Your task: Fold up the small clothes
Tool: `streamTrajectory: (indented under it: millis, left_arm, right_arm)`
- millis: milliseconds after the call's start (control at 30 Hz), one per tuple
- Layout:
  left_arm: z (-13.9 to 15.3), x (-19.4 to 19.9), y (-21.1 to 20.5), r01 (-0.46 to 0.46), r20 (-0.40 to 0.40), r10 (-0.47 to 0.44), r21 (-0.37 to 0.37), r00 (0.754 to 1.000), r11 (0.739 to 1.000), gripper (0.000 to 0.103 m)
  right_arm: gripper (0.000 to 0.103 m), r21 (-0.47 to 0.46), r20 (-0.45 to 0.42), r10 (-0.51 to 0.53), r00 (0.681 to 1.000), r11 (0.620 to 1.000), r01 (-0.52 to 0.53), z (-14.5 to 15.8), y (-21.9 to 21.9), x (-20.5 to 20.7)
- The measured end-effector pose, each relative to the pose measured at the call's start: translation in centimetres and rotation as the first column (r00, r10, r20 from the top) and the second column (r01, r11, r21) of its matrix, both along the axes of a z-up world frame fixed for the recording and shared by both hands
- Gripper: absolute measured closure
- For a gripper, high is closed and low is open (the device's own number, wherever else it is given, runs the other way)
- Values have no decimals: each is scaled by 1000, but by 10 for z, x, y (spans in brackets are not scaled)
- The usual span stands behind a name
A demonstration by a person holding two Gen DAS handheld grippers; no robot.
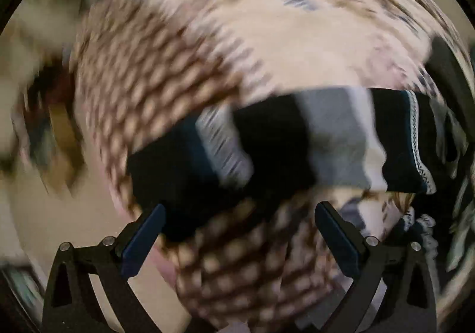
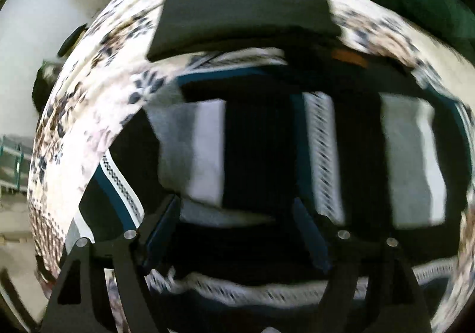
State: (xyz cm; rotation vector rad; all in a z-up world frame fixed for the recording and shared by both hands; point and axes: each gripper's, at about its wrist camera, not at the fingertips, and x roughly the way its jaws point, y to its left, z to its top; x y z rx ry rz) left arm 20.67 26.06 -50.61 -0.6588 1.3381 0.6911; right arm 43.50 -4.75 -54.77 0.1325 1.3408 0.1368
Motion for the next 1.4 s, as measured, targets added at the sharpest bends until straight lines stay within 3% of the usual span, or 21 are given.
streamTrajectory:
  millis: [67, 167, 233, 300, 367, 467, 533, 567, 600, 633, 800, 867, 933, 967, 1033, 1100, 1133, 1300, 1333, 1367, 1400]
  left_arm:
    - [-15, -28, 11, -152, 18, 155, -126, 988, 980, 0]
    - [-41, -56, 27, -346, 31, 369, -281, 929, 895, 0]
    - [-54, -61, 36, -423, 66, 476, -365, 877, 830, 2]
    - [-64, -61, 49, -491, 105, 593, -455, 799, 743, 2]
    - [-62, -64, 64, -546, 154, 682, -486, 714, 682, 2]
    - [-63, -65, 86, -611, 189, 743, -461, 642, 644, 5]
    - [-63, -69, 94, -644, 197, 764, -434, 615, 630, 35]
    - [-60, -69, 95, -655, 198, 767, -419, 611, 629, 49]
    - [-53, -69, 98, -658, 203, 760, -397, 617, 640, 86]
    - [-49, -73, 104, -643, 233, 751, -400, 618, 653, 98]
    - [23, -65, 105, -491, 488, 578, -308, 654, 815, 98]
    - [28, -61, 109, -455, 526, 535, -286, 661, 843, 94]
    - [6, -69, 118, -434, 511, 538, -319, 670, 843, 83]
    - [-15, -76, 123, -457, 458, 580, -358, 674, 814, 76]
    - [-49, -89, 126, -499, 379, 664, -450, 645, 741, 56]
    - [-67, -99, 123, -535, 336, 721, -499, 606, 682, 54]
    - [-74, -100, 122, -539, 331, 732, -512, 595, 669, 53]
    - [-65, -80, 115, -543, 353, 686, -425, 637, 724, 58]
    - [-57, -72, 115, -533, 376, 657, -387, 653, 752, 86]
    - [-50, -62, 115, -510, 399, 616, -346, 680, 787, 98]
    - [-37, -51, 114, -476, 419, 558, -292, 716, 830, 98]
  right_arm:
    - [23, -17, -17, -36, 999, 999, 35, 9, -20, -10]
    - [23, -35, -38, -66, 997, 997, 64, 5, -36, -22]
    - [23, -55, -58, -73, 996, 996, 70, -1, -41, -27]
    - [23, -63, -82, -98, 992, 994, 93, -9, -48, -31]
    - [23, -55, -96, -122, 988, 992, 117, -12, -54, -34]
    - [23, -55, -97, -128, 987, 991, 123, -14, -56, -36]
    - [23, -60, -94, -112, 989, 993, 106, -15, -54, -38]
    - [23, -59, -96, -105, 990, 993, 100, -15, -51, -38]
    - [23, -55, -96, -101, 990, 994, 96, -15, -50, -39]
    - [23, -50, -94, -94, 991, 995, 89, -15, -49, -41]
    - [23, -40, -90, -69, 994, 997, 66, -13, -41, -46]
    - [23, -43, -98, -66, 993, 997, 62, -15, -41, -48]
    - [23, -44, -106, -66, 992, 997, 62, -18, -42, -49]
    - [23, -47, -108, -69, 992, 997, 65, -19, -43, -49]
    - [23, -71, -103, -71, 992, 995, 64, -19, -44, -49]
    - [23, -111, -92, -71, 993, 992, 60, -18, -43, -48]
    - [23, -149, -77, -70, 995, 987, 58, -16, -43, -48]
    - [17, -219, -28, -72, 997, 974, 64, -11, -48, -42]
    - [17, -222, -27, -72, 997, 973, 64, -11, -49, -40]
    - [17, -228, -23, -75, 997, 971, 68, -11, -51, -38]
    - [17, -226, -21, -79, 997, 971, 72, -10, -53, -37]
